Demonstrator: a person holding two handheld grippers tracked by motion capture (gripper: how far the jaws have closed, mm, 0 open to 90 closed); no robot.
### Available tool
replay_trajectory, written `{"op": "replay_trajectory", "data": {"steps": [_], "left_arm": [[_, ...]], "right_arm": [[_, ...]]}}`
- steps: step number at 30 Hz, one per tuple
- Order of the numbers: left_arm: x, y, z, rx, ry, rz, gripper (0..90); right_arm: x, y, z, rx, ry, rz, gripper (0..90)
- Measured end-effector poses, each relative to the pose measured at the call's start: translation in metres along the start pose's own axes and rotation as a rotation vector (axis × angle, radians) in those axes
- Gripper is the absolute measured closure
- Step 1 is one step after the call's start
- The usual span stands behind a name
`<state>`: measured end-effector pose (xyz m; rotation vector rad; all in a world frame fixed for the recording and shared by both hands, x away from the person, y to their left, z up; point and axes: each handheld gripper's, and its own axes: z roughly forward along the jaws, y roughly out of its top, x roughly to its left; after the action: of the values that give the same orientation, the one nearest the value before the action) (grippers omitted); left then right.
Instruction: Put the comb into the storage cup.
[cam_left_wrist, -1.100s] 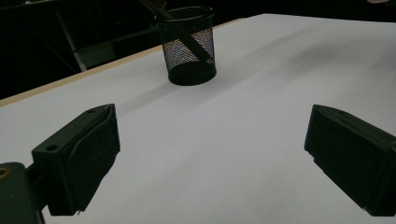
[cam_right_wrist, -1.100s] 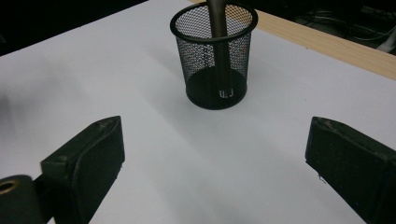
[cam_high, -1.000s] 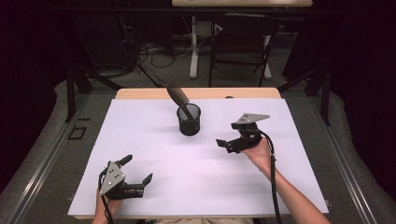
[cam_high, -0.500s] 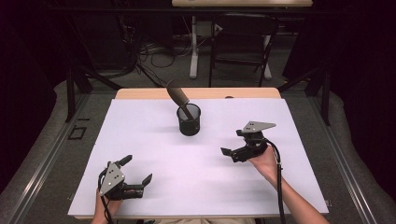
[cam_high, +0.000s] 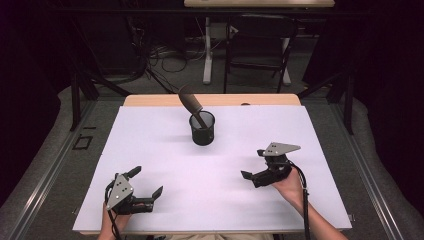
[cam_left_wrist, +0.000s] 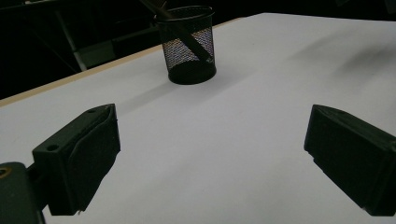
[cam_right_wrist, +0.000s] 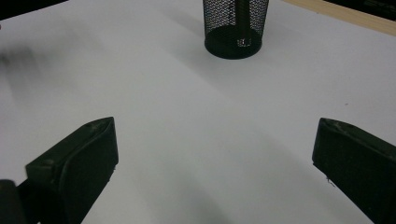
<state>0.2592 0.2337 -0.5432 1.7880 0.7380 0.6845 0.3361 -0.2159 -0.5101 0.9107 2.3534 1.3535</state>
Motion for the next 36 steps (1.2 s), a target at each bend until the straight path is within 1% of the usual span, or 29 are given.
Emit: {"op": "replay_trajectory", "data": {"steps": [6,7,9,10,12,15,20,26,29,30,36], "left_arm": [[0.000,0.000,0.000,-0.001,0.002,-0.001,3.7],[0.000,0.000,0.000,0.000,0.002,0.000,3.7],[0.000,0.000,0.000,0.000,0.001,0.000,3.7],[0.000,0.000,0.000,0.000,0.002,-0.002,3.7],[0.000,0.000,0.000,-0.001,-0.001,0.000,3.7],[0.000,0.000,0.000,0.001,0.001,-0.001,3.7],[0.000,0.000,0.001,0.002,0.001,-0.002,3.7],[0.000,-0.001,0.002,0.007,0.000,-0.003,3.7],[0.000,-0.001,0.002,0.008,-0.001,-0.003,3.7],[-0.001,-0.001,0.002,0.007,-0.004,-0.004,3.7],[-0.001,-0.001,0.003,0.010,-0.001,-0.004,3.7]], "right_arm": [[0.005,-0.011,-0.008,0.000,-0.012,-0.009,0.1],[0.008,-0.015,-0.011,0.005,-0.027,-0.020,0.1],[0.009,-0.017,-0.012,0.003,-0.032,-0.026,0.1],[0.010,-0.021,-0.016,0.002,-0.037,-0.030,0.1],[0.013,-0.024,-0.019,0.007,-0.053,-0.042,0.2],[0.014,-0.028,-0.022,0.011,-0.058,-0.051,0.2],[0.018,-0.037,-0.030,0.013,-0.081,-0.069,0.1],[0.020,-0.043,-0.040,-0.002,-0.098,-0.066,0.2],[0.021,-0.046,-0.043,0.005,-0.109,-0.070,0.1],[0.022,-0.048,-0.046,0.008,-0.123,-0.070,0.0],[0.024,-0.055,-0.053,0.008,-0.137,-0.068,0.0]]}}
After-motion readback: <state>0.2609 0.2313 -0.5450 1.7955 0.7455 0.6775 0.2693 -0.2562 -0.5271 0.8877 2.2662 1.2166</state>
